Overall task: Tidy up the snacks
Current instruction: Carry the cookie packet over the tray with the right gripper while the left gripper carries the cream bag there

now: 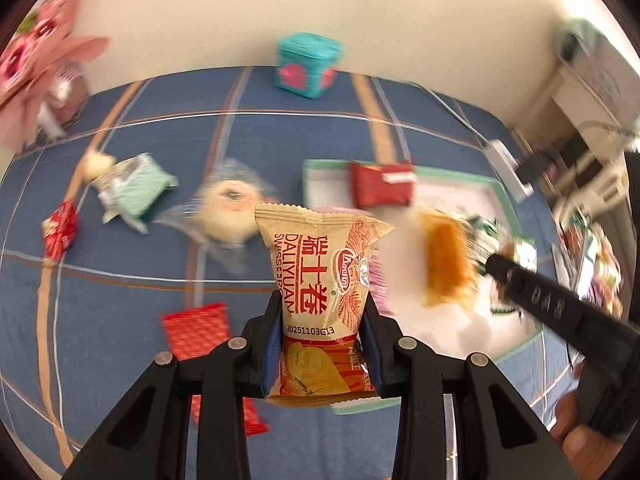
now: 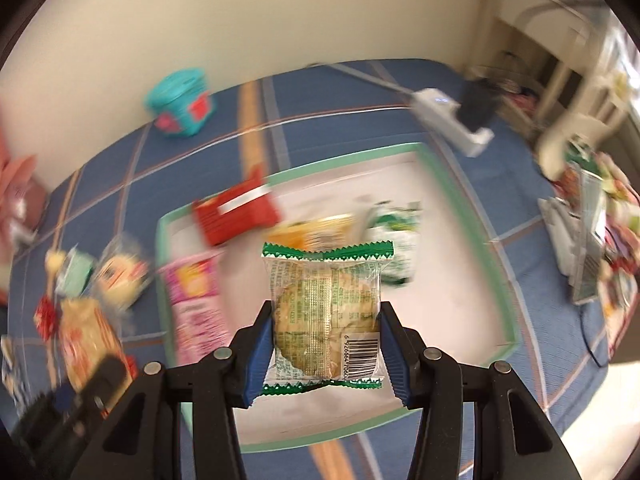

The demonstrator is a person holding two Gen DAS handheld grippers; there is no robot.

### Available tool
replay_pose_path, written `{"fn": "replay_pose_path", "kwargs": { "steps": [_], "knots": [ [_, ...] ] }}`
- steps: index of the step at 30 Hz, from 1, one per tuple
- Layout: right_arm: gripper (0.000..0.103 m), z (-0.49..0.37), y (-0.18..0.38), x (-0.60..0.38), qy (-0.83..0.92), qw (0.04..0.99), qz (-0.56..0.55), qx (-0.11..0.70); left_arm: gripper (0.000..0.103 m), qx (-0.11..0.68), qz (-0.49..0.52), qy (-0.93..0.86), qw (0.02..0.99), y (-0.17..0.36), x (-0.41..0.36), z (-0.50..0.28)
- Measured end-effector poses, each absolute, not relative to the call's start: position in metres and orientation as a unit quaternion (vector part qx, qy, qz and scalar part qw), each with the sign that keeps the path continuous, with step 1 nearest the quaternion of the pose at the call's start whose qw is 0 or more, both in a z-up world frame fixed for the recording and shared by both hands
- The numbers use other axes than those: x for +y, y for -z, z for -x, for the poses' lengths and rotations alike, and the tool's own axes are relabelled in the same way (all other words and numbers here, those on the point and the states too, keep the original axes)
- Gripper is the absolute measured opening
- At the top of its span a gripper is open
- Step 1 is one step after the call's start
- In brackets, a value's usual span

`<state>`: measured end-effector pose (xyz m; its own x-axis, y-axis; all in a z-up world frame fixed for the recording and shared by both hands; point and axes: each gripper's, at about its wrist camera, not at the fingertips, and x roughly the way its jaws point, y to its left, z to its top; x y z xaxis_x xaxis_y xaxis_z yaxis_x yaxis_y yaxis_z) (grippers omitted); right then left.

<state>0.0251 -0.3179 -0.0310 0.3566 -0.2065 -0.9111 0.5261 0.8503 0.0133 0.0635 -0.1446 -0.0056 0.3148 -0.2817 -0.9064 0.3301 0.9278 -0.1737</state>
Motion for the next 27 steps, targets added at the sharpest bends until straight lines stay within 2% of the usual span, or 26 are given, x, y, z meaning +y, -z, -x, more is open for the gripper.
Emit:
{"fn": "replay_pose_path", "kwargs": {
  "steps": [13, 27],
  "knots": [
    [0.052, 0.003, 0.03, -0.377, 0.284, 0.79, -0.206, 0.503, 0.037, 0.55, -0.099, 0.23, 0.796, 0.025, -0.215, -0.034],
    [0.053, -0.01, 0.082, -0.373, 0.267, 0.75, -0.2, 0.571, 0.037, 0.595, -0.103, 0.226, 0.764, 0.059, -0.219, -0.033]
  ]
}}
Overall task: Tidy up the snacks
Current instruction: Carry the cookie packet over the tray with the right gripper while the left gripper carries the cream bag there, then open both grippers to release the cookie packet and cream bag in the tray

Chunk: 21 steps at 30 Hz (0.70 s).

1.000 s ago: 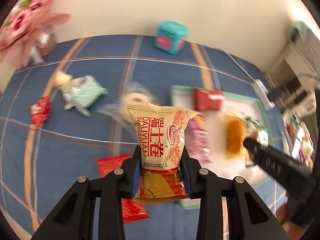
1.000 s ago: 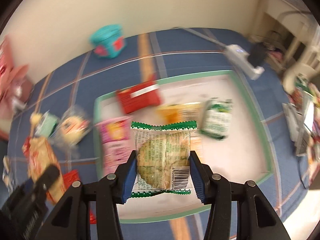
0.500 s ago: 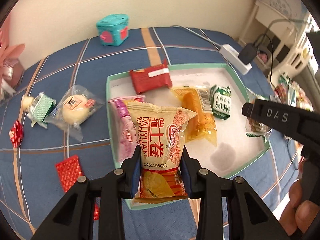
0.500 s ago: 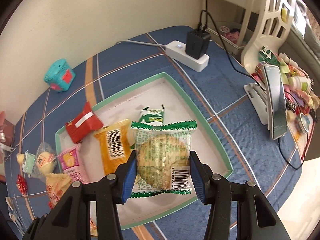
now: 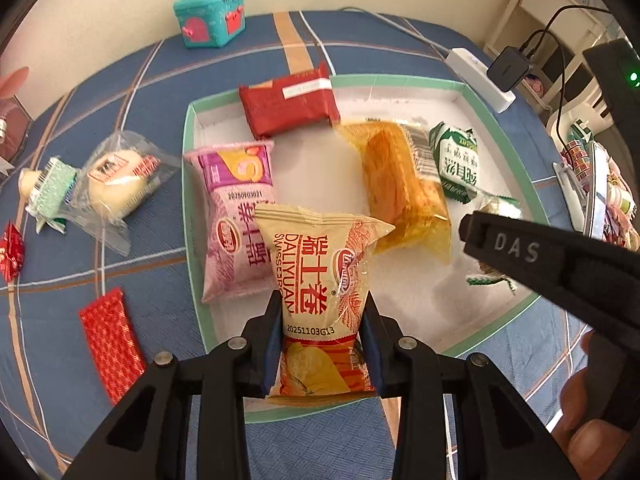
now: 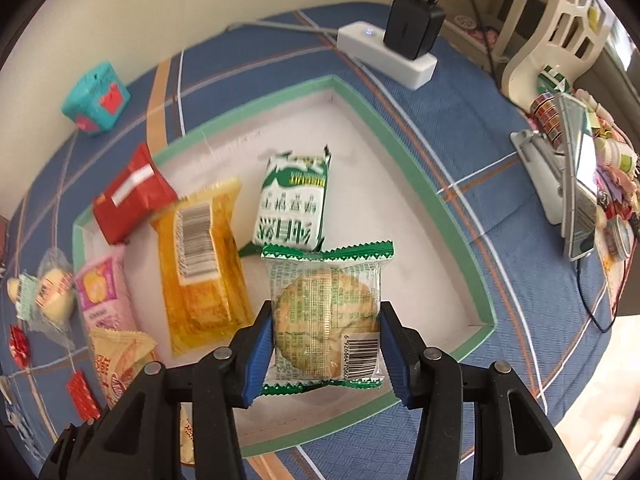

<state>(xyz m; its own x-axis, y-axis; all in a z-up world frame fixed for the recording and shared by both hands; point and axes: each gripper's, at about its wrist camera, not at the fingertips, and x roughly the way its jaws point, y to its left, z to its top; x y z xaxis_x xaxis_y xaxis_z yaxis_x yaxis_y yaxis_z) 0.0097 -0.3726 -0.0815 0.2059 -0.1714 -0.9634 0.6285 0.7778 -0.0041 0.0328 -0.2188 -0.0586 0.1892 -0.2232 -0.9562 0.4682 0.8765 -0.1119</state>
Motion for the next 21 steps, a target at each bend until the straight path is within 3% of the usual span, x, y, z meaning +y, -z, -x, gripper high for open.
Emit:
{"fn": "replay_pose_path", "kwargs": {
  "steps": [18, 21],
  "knots": [
    [0.054, -0.014, 0.107, -0.359, 0.265, 0.732, -0.161, 0.607, 0.038, 0.61, -0.11, 0.222, 0.753, 0.073, -0.227, -0.04],
    [0.057, -0.023, 0.107, -0.354, 0.264, 0.732, -0.146, 0.61, 0.046, 0.609, -0.121, 0.218, 0.753, 0.074, -0.23, -0.041]
  ]
}}
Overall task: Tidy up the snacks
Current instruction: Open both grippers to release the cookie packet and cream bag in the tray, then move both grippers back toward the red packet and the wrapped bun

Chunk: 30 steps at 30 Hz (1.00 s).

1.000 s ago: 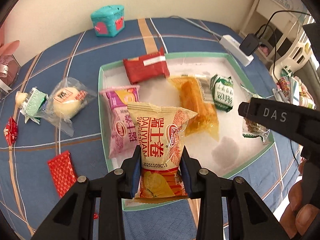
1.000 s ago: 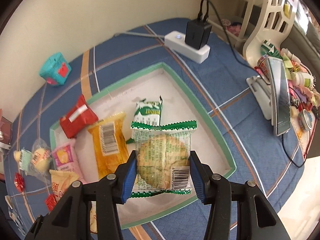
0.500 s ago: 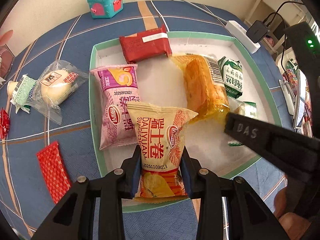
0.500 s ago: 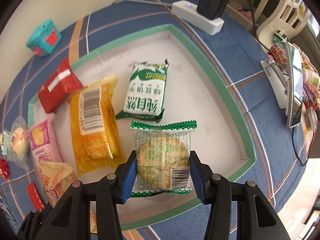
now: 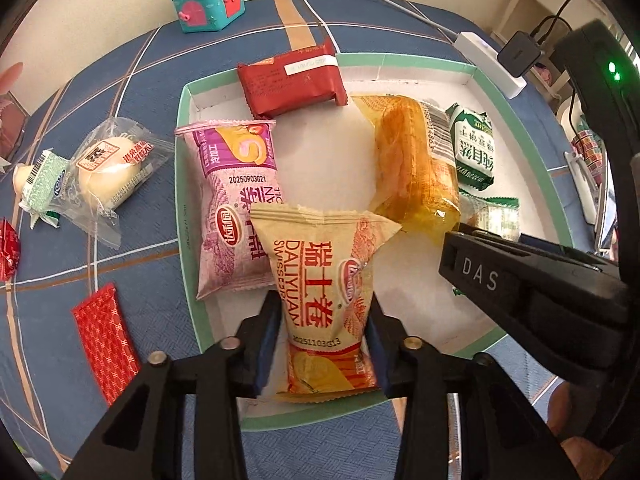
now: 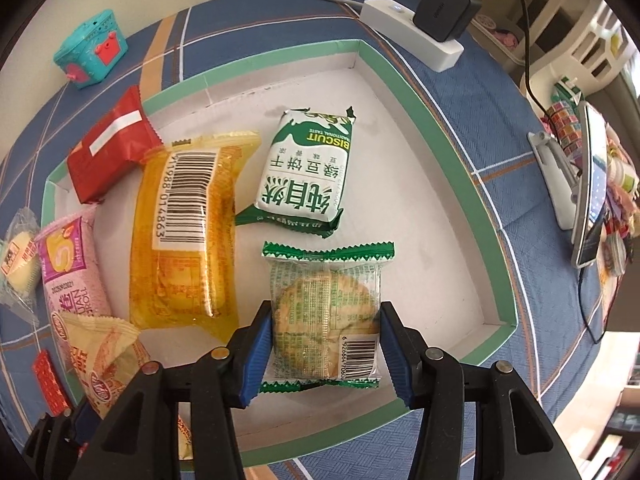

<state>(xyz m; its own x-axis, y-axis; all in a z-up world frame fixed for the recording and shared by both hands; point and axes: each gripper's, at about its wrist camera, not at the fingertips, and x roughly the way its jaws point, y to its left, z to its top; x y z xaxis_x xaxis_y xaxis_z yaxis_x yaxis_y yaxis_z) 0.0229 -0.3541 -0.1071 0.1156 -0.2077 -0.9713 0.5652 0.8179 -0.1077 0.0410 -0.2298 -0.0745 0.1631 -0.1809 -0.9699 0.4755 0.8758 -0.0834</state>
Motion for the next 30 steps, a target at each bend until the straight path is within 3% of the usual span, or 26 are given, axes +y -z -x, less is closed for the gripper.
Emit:
{"fn": "replay_pose_path", "kwargs": {
  "steps": [9, 11, 13, 15, 17, 30],
  "knots": [
    [0.077, -0.027, 0.104, -0.343, 0.252, 0.738, -0.136, 0.611, 0.066, 0.593, -0.124, 0.224, 0.763, 0.071, -0.228, -0.037],
    [0.083, -0.026, 0.1, -0.345, 0.251, 0.745, -0.131, 0.605, 0.079, 0.588, -0.13, 0.225, 0.766, 0.067, -0.228, -0.037],
    [0.085, -0.026, 0.096, -0.343, 0.249, 0.751, -0.128, 0.598, 0.079, 0.583, -0.132, 0.227, 0.769, 0.063, -0.228, -0.036],
    [0.096, -0.024, 0.093, -0.344, 0.249, 0.754, -0.129, 0.594, 0.082, 0.574, -0.13, 0.23, 0.775, 0.058, -0.227, -0.036],
    [0.102, -0.026, 0.087, -0.346, 0.249, 0.758, -0.128, 0.588, 0.087, 0.565, -0.127, 0.231, 0.782, 0.052, -0.224, -0.036],
    [0.103, -0.019, 0.04, -0.335, 0.234, 0.803, -0.131, 0.533, 0.099, 0.526, -0.073, 0.183, 0.827, 0.021, -0.181, -0.053]
  ]
}}
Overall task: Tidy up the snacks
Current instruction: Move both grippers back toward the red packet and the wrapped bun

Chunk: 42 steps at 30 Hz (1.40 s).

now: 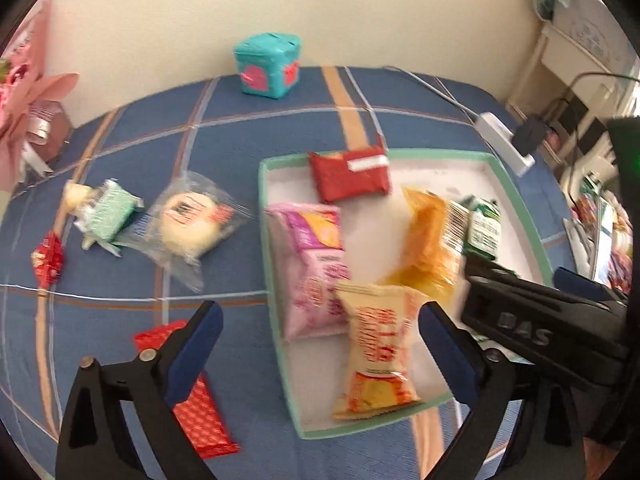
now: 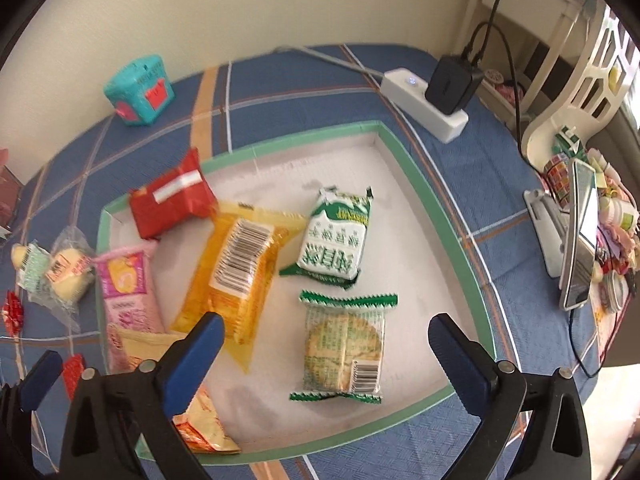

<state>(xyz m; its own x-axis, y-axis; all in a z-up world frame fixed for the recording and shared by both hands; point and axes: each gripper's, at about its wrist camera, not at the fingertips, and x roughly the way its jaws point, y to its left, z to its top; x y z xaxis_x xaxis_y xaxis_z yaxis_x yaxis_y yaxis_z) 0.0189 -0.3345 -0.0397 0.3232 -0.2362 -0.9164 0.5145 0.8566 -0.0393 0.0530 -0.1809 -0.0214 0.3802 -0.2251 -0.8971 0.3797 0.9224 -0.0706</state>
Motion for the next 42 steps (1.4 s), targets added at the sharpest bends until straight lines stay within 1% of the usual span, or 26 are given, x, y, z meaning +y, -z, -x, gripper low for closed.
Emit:
{"fn": "replay_pose_path", "kwargs": {
  "steps": [11, 15, 18, 24, 29, 34, 42],
  "knots": [
    [0.103, -0.015, 0.026, -0.331, 0.202, 0.834, -0.158, 0.488, 0.099, 0.506, -0.028, 0.124, 0.853, 0.013, -0.13, -0.074],
    [0.103, -0.015, 0.019, -0.32, 0.181, 0.852, -0.15, 0.468, 0.1, 0.497, -0.016, 0.101, 0.862, 0.011, -0.109, -0.08],
    [0.103, -0.018, 0.014, -0.307, 0.162, 0.864, -0.137, 0.457, 0.102, 0.491, 0.001, 0.086, 0.867, 0.009, -0.09, -0.084],
    [0.103, -0.026, 0.02, -0.277, 0.115, 0.863, -0.129, 0.476, 0.103, 0.49, 0.011, 0.057, 0.87, 0.012, -0.057, -0.091],
    [0.103, -0.032, 0.03, -0.251, 0.08, 0.854, -0.124, 0.499, 0.103, 0.502, 0.051, 0.031, 0.863, 0.018, -0.028, -0.097],
    [0.103, -0.037, 0.037, -0.228, 0.06, 0.849, -0.109, 0.514, 0.102, 0.509, 0.037, 0.009, 0.86, 0.023, -0.013, -0.099],
    [0.103, -0.043, 0.044, -0.19, 0.029, 0.842, -0.088, 0.531, 0.101, 0.534, 0.057, 0.005, 0.844, 0.036, 0.008, -0.1]
  ]
}}
